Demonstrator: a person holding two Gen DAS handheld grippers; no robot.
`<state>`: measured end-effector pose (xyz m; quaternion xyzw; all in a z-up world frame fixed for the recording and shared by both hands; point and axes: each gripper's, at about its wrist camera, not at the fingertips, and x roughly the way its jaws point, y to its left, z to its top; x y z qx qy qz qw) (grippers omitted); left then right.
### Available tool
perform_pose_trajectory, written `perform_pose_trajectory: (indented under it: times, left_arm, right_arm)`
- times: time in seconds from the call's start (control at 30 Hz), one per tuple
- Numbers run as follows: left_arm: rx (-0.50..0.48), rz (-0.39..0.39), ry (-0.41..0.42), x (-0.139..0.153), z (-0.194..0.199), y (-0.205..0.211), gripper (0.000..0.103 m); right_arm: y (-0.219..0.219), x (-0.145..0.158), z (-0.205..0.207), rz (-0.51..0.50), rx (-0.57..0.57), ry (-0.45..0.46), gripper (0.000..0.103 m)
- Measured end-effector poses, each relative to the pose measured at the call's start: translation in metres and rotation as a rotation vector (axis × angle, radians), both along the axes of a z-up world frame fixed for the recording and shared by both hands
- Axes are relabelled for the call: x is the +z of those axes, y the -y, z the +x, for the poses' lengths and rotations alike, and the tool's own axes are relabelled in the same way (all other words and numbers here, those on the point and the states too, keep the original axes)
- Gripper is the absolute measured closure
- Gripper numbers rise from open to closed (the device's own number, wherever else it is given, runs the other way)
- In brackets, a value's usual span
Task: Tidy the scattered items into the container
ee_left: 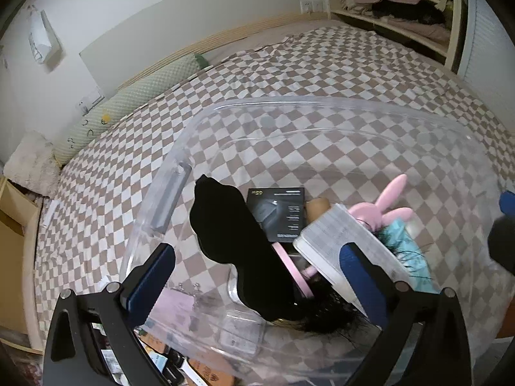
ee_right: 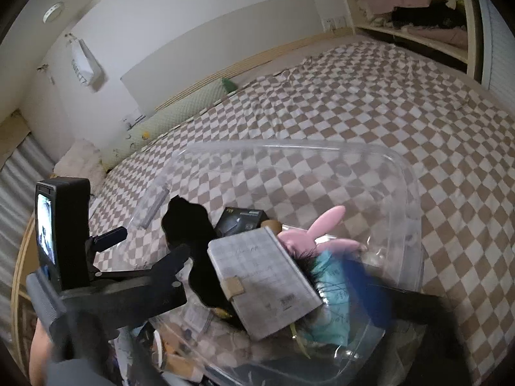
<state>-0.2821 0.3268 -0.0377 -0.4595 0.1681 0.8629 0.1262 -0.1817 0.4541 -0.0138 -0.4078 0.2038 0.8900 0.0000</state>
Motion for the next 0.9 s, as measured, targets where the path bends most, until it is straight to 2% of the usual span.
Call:
perform_pose_trajectory:
  times: [0.27,0.5,0.6,0.77,0.9]
  left_arm:
    - [-0.003,0.062,0.003,0.011,0.018,0.017,0.0]
    - [0.024,0.182,0.005,0.029,0.033,0.043,0.0]
    - [0.035,0.228,-0.001,0.04,0.04,0.056,0.0]
    - [0.051,0.261,-0.014,0.053,0.051,0.076,0.0]
    - [0.055,0.279,-0.014,0.058,0.063,0.096,0.0]
  right_arm:
    - [0.01,-0.002,0.001,0.044,-0.019,-0.03,0.0]
    - [0.019,-0.003,0.01,0.101,-0.021,-0.031,0.0]
    - [0.026,0.003,0.02,0.158,-0.018,-0.039,0.0]
    - [0.037,0.017,0.041,0.242,0.001,-0.065,0.0]
    - [0.045,0.022,0.058,0.266,0.008,-0.085,0.0]
